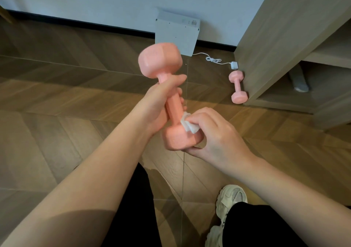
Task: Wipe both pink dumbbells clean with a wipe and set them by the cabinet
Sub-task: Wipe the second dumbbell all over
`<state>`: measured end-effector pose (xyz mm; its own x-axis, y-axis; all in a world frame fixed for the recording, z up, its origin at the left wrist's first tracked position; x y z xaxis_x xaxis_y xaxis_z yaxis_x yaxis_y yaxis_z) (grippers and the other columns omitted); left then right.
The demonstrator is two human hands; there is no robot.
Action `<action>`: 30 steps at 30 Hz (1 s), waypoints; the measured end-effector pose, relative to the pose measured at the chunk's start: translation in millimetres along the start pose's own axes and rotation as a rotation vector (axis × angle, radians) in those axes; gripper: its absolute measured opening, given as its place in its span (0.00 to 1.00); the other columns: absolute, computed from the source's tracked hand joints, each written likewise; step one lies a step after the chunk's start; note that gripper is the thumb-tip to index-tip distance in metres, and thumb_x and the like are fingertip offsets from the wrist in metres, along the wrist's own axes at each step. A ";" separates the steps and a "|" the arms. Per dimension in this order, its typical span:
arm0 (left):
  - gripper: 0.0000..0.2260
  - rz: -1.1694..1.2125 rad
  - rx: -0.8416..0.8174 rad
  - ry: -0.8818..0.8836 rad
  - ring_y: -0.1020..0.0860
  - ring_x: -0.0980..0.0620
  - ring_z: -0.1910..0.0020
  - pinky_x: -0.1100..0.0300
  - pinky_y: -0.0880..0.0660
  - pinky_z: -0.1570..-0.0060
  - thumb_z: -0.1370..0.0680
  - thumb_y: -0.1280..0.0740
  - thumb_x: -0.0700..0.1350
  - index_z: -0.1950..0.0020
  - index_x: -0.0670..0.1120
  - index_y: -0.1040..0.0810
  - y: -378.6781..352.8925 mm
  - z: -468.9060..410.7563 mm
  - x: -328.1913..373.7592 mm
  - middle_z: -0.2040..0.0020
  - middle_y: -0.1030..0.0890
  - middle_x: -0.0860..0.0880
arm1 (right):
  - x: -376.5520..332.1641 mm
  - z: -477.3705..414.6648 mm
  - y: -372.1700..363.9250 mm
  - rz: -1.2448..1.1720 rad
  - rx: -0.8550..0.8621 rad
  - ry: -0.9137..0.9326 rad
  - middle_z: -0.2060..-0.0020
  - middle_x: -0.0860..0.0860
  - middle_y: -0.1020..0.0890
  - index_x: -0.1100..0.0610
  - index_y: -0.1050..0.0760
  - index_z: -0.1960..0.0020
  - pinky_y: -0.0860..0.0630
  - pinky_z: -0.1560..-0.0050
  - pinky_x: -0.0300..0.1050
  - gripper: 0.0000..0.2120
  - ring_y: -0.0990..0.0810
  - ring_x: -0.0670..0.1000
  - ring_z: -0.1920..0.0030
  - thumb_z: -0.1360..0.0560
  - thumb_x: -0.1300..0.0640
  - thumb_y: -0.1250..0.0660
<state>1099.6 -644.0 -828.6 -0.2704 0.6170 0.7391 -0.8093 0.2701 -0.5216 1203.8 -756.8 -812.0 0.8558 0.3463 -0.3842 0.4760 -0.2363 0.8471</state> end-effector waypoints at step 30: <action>0.10 -0.021 0.119 0.035 0.31 0.54 0.75 0.63 0.32 0.72 0.25 0.28 0.47 0.61 0.47 0.27 -5.8 1.0 -3.9 0.71 0.29 0.51 | 2.5 7.4 -8.9 -0.005 0.034 0.031 0.55 0.57 0.22 0.65 0.25 0.52 0.24 0.60 0.53 0.22 0.22 0.58 0.56 0.38 0.55 0.22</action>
<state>1104.9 -648.7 -828.0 -0.2360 0.6379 0.7330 -0.8713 0.1952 -0.4504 1203.2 -760.6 -823.2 0.8471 0.3753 -0.3762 0.4870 -0.2651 0.8322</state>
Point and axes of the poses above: each hand's wrist, its own z-axis away from the middle knuckle, its own y-axis out of the back of the hand, x = y × z, the point moved 3 cm from there along -z, towards the middle knuckle
